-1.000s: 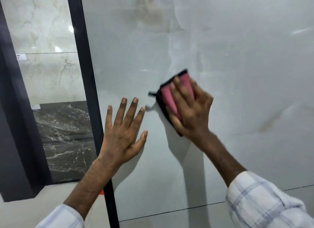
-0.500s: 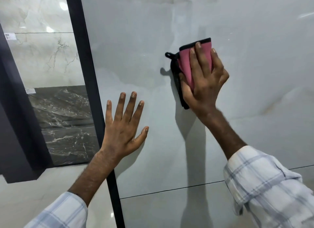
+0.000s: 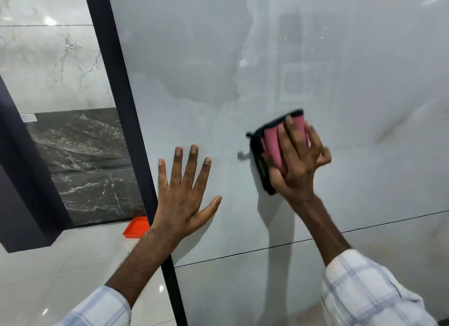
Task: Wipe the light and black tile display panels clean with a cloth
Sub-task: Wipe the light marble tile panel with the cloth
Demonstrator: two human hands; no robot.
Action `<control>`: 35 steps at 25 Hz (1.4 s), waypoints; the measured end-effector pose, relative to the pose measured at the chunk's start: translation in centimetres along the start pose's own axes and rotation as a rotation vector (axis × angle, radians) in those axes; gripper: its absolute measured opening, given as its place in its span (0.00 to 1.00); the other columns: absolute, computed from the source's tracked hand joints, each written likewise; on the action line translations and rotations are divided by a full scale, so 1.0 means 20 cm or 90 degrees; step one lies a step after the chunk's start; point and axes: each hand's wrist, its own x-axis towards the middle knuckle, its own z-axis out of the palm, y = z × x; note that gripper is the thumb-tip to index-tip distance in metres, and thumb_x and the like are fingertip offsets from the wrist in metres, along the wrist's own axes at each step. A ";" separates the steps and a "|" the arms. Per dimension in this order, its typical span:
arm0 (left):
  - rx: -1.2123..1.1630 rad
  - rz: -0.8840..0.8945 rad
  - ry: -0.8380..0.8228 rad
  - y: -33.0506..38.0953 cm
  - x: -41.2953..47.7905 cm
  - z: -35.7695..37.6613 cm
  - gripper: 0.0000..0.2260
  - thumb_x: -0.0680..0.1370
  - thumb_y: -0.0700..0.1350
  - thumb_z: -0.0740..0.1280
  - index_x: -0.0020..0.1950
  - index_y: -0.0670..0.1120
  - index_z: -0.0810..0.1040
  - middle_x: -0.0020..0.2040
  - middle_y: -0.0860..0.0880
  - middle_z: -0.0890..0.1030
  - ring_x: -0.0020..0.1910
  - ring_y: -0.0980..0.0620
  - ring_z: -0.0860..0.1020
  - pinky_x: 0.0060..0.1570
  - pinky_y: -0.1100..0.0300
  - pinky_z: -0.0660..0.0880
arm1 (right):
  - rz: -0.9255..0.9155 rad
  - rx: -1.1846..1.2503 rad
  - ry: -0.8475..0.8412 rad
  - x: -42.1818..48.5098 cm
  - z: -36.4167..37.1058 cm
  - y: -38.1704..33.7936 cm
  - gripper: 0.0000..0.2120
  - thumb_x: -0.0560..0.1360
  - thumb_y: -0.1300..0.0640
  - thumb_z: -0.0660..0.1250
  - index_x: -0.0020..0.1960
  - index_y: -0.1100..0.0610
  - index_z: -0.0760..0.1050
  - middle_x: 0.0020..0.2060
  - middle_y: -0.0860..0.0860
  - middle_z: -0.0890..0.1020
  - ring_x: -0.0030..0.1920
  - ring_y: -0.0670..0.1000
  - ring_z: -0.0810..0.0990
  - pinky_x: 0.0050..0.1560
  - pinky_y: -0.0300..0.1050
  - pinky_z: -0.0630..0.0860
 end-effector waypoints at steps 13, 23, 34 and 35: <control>-0.006 0.054 0.011 0.00 -0.07 0.04 0.40 0.81 0.63 0.63 0.85 0.43 0.54 0.84 0.38 0.52 0.83 0.32 0.44 0.76 0.27 0.37 | 0.003 0.031 -0.159 -0.72 0.01 -0.13 0.38 0.70 0.57 0.64 0.80 0.53 0.59 0.82 0.50 0.58 0.77 0.66 0.59 0.69 0.62 0.60; -0.010 0.109 0.058 -0.01 -0.12 0.07 0.36 0.81 0.60 0.65 0.84 0.44 0.60 0.84 0.44 0.59 0.83 0.34 0.48 0.75 0.27 0.37 | 0.165 -0.052 -0.186 -0.96 0.08 -0.52 0.37 0.79 0.47 0.62 0.82 0.54 0.50 0.84 0.51 0.50 0.77 0.66 0.59 0.60 0.63 0.64; -0.041 0.099 0.048 0.02 -0.17 0.09 0.34 0.83 0.58 0.63 0.84 0.45 0.59 0.84 0.43 0.58 0.82 0.33 0.53 0.77 0.30 0.36 | 0.871 0.003 -0.017 -0.90 0.20 -0.65 0.38 0.79 0.36 0.50 0.84 0.53 0.52 0.82 0.52 0.57 0.77 0.60 0.61 0.70 0.67 0.60; -0.042 0.097 0.047 0.02 -0.17 0.09 0.34 0.83 0.58 0.63 0.85 0.46 0.59 0.84 0.43 0.58 0.82 0.34 0.53 0.77 0.31 0.36 | 0.846 0.004 -0.049 -0.95 0.21 -0.80 0.36 0.80 0.37 0.51 0.84 0.52 0.50 0.82 0.53 0.57 0.77 0.60 0.61 0.69 0.66 0.61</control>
